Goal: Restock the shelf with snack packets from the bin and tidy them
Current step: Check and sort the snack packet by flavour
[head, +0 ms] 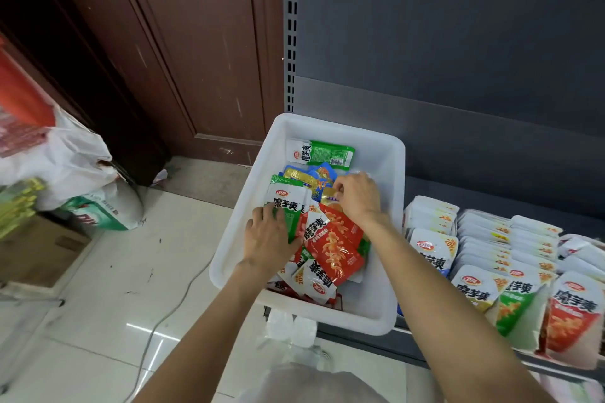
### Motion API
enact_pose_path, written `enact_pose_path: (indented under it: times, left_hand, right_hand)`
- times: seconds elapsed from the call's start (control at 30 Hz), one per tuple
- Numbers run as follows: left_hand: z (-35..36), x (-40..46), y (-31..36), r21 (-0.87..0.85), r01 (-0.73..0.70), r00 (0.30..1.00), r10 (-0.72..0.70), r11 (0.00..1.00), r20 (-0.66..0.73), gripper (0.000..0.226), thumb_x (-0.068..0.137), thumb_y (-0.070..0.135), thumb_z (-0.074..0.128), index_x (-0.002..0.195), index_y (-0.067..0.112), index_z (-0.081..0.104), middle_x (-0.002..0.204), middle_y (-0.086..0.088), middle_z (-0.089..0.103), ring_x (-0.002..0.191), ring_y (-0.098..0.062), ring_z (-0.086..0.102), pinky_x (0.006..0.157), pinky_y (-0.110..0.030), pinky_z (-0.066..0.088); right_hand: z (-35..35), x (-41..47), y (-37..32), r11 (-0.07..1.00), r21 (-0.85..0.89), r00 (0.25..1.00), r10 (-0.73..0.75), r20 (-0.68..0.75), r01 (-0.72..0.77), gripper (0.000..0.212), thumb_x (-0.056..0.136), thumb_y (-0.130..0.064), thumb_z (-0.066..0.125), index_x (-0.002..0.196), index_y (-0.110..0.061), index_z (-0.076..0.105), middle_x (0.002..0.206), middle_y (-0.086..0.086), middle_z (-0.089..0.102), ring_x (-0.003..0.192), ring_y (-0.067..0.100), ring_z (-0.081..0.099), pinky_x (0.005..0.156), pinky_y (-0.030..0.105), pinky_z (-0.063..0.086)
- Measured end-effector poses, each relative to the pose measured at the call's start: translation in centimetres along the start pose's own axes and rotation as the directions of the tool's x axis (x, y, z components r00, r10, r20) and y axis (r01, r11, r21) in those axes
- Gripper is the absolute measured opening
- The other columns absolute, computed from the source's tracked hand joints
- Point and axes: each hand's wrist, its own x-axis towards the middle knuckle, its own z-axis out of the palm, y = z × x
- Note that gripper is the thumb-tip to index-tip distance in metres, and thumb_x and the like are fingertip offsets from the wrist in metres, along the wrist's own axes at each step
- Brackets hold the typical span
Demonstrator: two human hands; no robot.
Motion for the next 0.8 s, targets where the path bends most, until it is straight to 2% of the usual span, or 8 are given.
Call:
enact_pose_path:
  times: [0.1, 0.2, 0.3, 0.43, 0.5, 0.57, 0.67, 0.8]
  left_hand:
    - [-0.7, 0.1, 0.4, -0.284, 0.002, 0.993, -0.036, 0.959, -0.112, 0.059, 0.09, 0.052, 0.047, 0.136, 0.014, 0.042, 0.142, -0.005, 0.039, 0.129, -0.025, 0.034, 0.104, -0.036, 0.034]
    - [-1.8, 0.0, 1.5, -0.694, -0.002, 0.978, -0.145, 0.72, -0.153, 0.045, 0.092, 0.039, 0.054, 0.131, 0.018, 0.049, 0.136, -0.002, 0.046, 0.126, -0.019, 0.041, 0.101, -0.029, 0.033]
    - [-2.4, 0.2, 3.0, -0.786, -0.035, 0.981, -0.131, 0.617, -0.146, 0.036, 0.093, 0.032, 0.055, 0.127, 0.022, 0.053, 0.13, 0.0, 0.05, 0.123, -0.015, 0.044, 0.099, -0.027, 0.035]
    - [-2.5, 0.7, 4.1, -0.815, -0.003, 0.997, -0.066, 0.58, -0.05, 0.038, 0.093, 0.037, 0.052, 0.129, 0.024, 0.052, 0.134, 0.0, 0.049, 0.123, -0.015, 0.046, 0.1, -0.031, 0.04]
    - [-2.8, 0.7, 4.2, -0.824, 0.017, 0.997, -0.067, 0.567, -0.026, 0.036, 0.096, 0.036, 0.048, 0.129, 0.023, 0.051, 0.135, -0.001, 0.049, 0.118, -0.012, 0.05, 0.093, -0.026, 0.04]
    - [-3.4, 0.4, 4.5, -0.844, 0.038, 0.996, -0.085, 0.535, -0.009, 0.035, 0.097, 0.035, 0.045, 0.129, 0.021, 0.052, 0.133, 0.001, 0.051, 0.109, -0.007, 0.05, 0.087, -0.022, 0.037]
    - [-4.5, 0.0, 5.0, -0.912, 0.13, 0.99, -0.103, 0.389, 0.097, 0.035, 0.096, 0.041, 0.045, 0.123, 0.02, 0.054, 0.122, 0.006, 0.056, 0.101, -0.005, 0.052, 0.089, -0.023, 0.038]
    - [-5.4, 0.0, 5.8, -0.967, 0.239, 0.965, 0.131, -0.085, 0.227, 0.048, 0.085, 0.052, 0.048, 0.12, 0.02, 0.057, 0.12, -0.002, 0.065, 0.106, -0.014, 0.064, 0.095, -0.028, 0.048]
  right_hand:
    - [-3.7, -1.9, -0.5, 0.998, 0.054, 0.94, -0.009, -0.342, 0.029, 0.005, 0.087, -0.017, 0.065, 0.087, -0.017, 0.07, 0.091, 0.0, 0.069, 0.088, 0.021, 0.056, 0.083, 0.033, 0.045]
    - [-6.7, -4.4, -0.3, 0.971, 0.233, 0.837, 0.085, -0.54, 0.051, 0.006, 0.079, -0.013, 0.072, 0.078, -0.017, 0.068, 0.082, -0.002, 0.067, 0.079, 0.019, 0.056, 0.074, 0.032, 0.042]
    - [-7.1, -5.1, 0.2, 0.932, 0.363, 0.91, 0.164, -0.38, -0.016, 0.015, 0.075, -0.015, 0.077, 0.07, -0.021, 0.064, 0.077, -0.009, 0.063, 0.069, 0.011, 0.055, 0.064, 0.028, 0.043]
    - [-5.9, -5.2, 0.5, 0.96, 0.264, 0.993, 0.111, -0.035, -0.098, 0.018, 0.075, -0.033, 0.077, 0.07, -0.023, 0.064, 0.082, -0.007, 0.066, 0.073, 0.011, 0.056, 0.061, 0.024, 0.037]
    - [-5.7, -5.7, 0.4, 0.955, 0.287, 0.989, 0.105, -0.105, -0.071, 0.019, 0.077, -0.033, 0.076, 0.07, -0.021, 0.063, 0.078, -0.007, 0.064, 0.07, 0.011, 0.055, 0.06, 0.025, 0.037]
    - [-6.0, -6.6, 0.3, 0.921, 0.388, 0.933, 0.17, -0.318, -0.036, 0.02, 0.08, -0.028, 0.073, 0.069, -0.021, 0.058, 0.071, -0.01, 0.059, 0.063, 0.008, 0.052, 0.056, 0.024, 0.039]
    - [-6.9, -7.6, 0.2, 0.696, 0.718, 0.843, 0.379, -0.381, 0.012, 0.017, 0.087, -0.02, 0.067, 0.075, -0.02, 0.054, 0.073, -0.009, 0.061, 0.068, 0.009, 0.06, 0.059, 0.024, 0.048]
    - [-7.6, -9.4, -0.8, 0.106, 0.994, 0.898, 0.436, -0.059, 0.014, 0.008, 0.092, -0.007, 0.057, 0.086, -0.011, 0.056, 0.086, 0.003, 0.068, 0.071, 0.004, 0.067, 0.06, 0.019, 0.052]
